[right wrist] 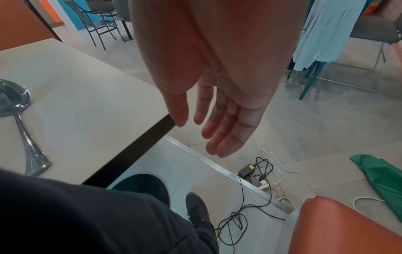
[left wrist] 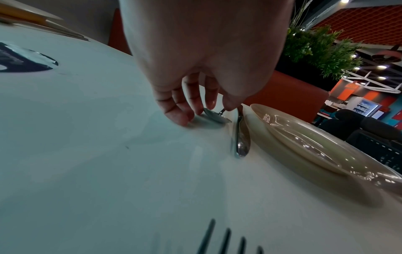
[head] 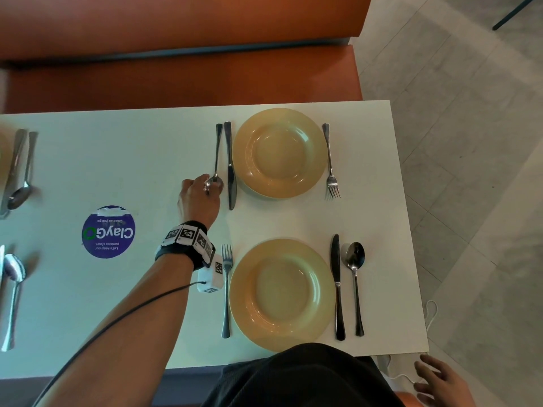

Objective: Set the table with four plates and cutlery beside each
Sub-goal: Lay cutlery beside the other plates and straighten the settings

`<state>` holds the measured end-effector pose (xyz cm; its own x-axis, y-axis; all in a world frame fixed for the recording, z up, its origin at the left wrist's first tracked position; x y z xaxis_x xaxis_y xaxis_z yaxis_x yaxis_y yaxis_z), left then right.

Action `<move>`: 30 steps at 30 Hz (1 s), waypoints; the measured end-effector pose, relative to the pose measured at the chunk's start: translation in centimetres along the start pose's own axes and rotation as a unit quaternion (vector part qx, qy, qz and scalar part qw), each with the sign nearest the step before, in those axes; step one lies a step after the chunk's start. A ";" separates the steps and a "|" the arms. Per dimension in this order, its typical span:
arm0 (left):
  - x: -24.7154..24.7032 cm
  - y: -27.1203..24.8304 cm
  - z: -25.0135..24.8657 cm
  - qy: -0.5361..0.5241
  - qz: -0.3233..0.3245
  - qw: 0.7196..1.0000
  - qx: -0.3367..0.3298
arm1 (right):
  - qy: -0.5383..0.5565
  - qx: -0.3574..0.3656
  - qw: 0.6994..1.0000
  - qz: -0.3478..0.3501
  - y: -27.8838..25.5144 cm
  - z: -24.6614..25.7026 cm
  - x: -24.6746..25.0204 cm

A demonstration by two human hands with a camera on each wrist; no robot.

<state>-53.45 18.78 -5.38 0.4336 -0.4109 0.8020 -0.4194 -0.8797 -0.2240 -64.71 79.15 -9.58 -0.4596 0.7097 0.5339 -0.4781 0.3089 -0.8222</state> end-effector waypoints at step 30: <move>-0.6 0.0 0.5 -0.003 0.011 1.000 0.002 | -0.003 -0.008 1.000 -0.006 1.2 -1.0 0.0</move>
<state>-53.27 18.92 -6.17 0.4292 -0.4316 0.7934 -0.4263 -0.8712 -0.2433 -64.54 80.16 -10.76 -0.4585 0.7022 0.5447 -0.4722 0.3267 -0.8187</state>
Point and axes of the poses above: each hand's wrist, its own y-axis towards the middle knuckle, its own x-axis out of the back of the hand, z = x × y, the point moved 4 cm from there along y, towards the middle knuckle, and after that the axes turned 7 degrees about -x, right-handed, at the moved point
